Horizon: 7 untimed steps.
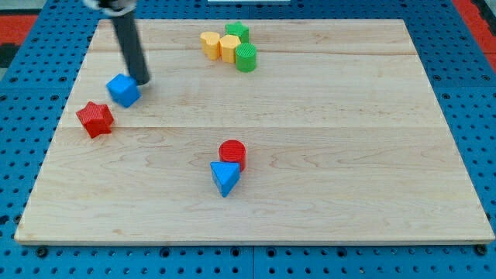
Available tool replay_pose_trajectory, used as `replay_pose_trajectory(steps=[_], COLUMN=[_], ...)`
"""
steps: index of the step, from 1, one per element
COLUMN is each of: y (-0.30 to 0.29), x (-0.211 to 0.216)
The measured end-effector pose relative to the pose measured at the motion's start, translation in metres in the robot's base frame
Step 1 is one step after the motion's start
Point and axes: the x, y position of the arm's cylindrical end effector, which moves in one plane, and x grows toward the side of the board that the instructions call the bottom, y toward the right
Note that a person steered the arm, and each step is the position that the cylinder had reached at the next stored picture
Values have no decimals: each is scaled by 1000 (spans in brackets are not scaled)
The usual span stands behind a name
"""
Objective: Push blue triangle into blue cube at bottom left
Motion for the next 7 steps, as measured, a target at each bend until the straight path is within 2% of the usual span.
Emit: replay_pose_trajectory(steps=[1, 2, 3, 4, 5, 7], y=[19, 122, 231, 270, 179, 68], x=[10, 26, 80, 147, 191, 149])
